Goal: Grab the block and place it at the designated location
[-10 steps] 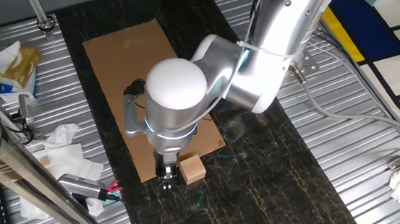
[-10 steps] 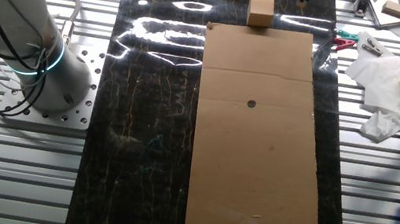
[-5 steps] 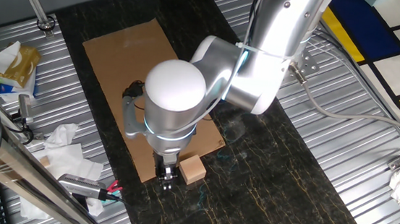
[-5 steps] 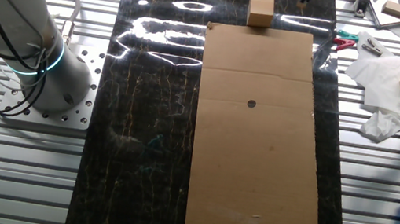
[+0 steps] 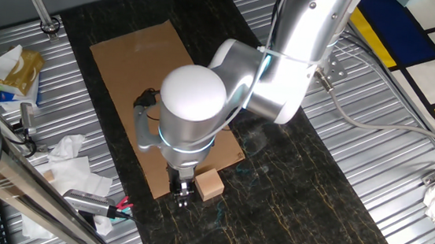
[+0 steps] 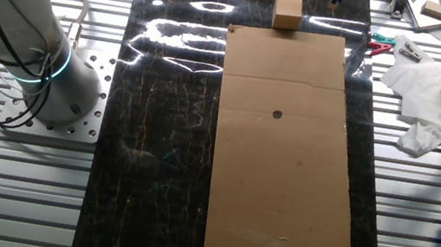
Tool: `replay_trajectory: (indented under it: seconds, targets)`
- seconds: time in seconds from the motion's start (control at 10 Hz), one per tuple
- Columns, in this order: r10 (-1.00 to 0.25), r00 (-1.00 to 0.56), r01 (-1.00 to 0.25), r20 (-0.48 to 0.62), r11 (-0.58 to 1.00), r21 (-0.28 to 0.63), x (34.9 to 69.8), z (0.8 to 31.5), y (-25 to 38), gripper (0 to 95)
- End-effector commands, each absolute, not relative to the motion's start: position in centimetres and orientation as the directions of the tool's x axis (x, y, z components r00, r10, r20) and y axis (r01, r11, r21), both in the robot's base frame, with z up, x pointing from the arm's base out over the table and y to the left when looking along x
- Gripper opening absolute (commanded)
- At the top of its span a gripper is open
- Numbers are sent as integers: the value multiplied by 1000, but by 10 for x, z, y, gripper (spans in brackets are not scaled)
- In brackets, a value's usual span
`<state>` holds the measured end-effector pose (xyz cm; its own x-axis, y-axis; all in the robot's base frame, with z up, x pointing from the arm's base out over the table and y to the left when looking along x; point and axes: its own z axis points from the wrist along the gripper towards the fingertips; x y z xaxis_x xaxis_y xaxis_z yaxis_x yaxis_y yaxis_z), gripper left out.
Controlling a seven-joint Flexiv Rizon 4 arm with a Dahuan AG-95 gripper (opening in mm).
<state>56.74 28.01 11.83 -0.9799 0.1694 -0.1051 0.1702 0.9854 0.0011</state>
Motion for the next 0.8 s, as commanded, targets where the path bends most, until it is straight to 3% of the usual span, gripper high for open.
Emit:
replay_trajectory:
  seconds: [0.1,0.8]
  targets:
    - [166,-981,167,-105,986,-3,568,119,281,570]
    - [137,-986,134,-97,990,33,568,119,281,570]
